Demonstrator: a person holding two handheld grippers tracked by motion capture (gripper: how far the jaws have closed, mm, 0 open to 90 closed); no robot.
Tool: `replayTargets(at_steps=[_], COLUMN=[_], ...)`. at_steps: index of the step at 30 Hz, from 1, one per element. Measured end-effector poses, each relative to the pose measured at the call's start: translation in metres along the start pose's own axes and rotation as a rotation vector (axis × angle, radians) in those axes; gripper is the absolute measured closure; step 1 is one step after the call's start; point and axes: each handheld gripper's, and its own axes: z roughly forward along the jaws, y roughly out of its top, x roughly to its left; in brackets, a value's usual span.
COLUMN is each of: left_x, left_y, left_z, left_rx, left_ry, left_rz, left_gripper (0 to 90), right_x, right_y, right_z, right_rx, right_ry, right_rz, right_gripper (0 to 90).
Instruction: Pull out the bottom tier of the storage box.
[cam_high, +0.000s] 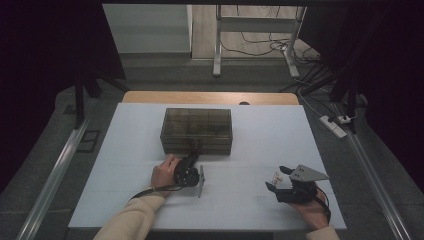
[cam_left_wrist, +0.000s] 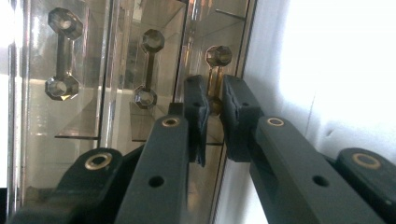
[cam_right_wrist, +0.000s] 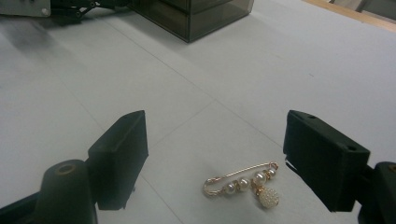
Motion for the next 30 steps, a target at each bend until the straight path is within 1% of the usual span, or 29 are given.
replayTargets(at_steps=[2,8,18,19,20,21,22,24,25,27,28,29,30], left_x=[0.0007,0.0010,0.0006,0.0006,-0.0004,0.0001,0.0018,0.0047,0.0059,0.0063,0.0069,0.0073,0.0075], left_y=[-0.0002,-0.0012,-0.0019,-0.0019,-0.0021,-0.0011,-0.0010,-0.0030,-0.0037,-0.0039,-0.0036,-0.0031,-0.0021], left_z=[-0.0012,-0.0016,-0.0036,-0.0051,-0.0083,-0.0090,-0.0077,-0.0051,-0.0049,-0.0055,-0.0067,-0.0079,-0.0086], left_rx=[-0.003,-0.007,-0.012,-0.015,-0.039,-0.032,-0.023,-0.020,-0.017,-0.019,-0.020,-0.029,-0.033], left_ry=[0.009,0.004,-0.001,-0.013,0.012,0.021,0.010,0.006,-0.002,-0.007,-0.009,-0.010,-0.027], left_rz=[0.002,-0.007,-0.005,0.000,0.004,0.014,0.000,-0.045,-0.054,-0.061,-0.058,-0.063,-0.065], left_gripper=[80.3,80.5,80.7,81.3,83.7,89.6,89.6,89.4,89.4,88.8,86.6,84.0,77.5], right_x=[-0.0001,-0.0002,-0.0004,-0.0004,-0.0004,-0.0005,-0.0004,0.0000,0.0004,0.0004,-0.0001,-0.0004,-0.0005], right_y=[-0.0001,-0.0002,-0.0003,-0.0004,-0.0004,-0.0003,-0.0003,-0.0003,-0.0001,-0.0001,-0.0001,-0.0002,-0.0003], right_z=[0.0000,-0.0003,-0.0005,-0.0005,-0.0004,-0.0002,0.0000,0.0007,0.0006,-0.0001,-0.0001,0.0001,0.0005], right_rx=[0.001,0.001,0.002,0.002,0.001,0.000,-0.001,-0.001,0.000,0.001,0.001,0.000,-0.001], right_ry=[0.001,0.001,0.001,0.002,0.002,0.002,0.001,0.001,0.002,0.001,0.000,0.000,0.001], right_rz=[0.000,0.000,0.002,0.002,0.002,0.002,0.003,0.005,0.004,0.003,0.003,0.005,0.006], right_gripper=[21.1,21.1,21.1,21.1,21.1,21.1,21.1,21.1,21.1,21.1,21.1,21.1,21.1])
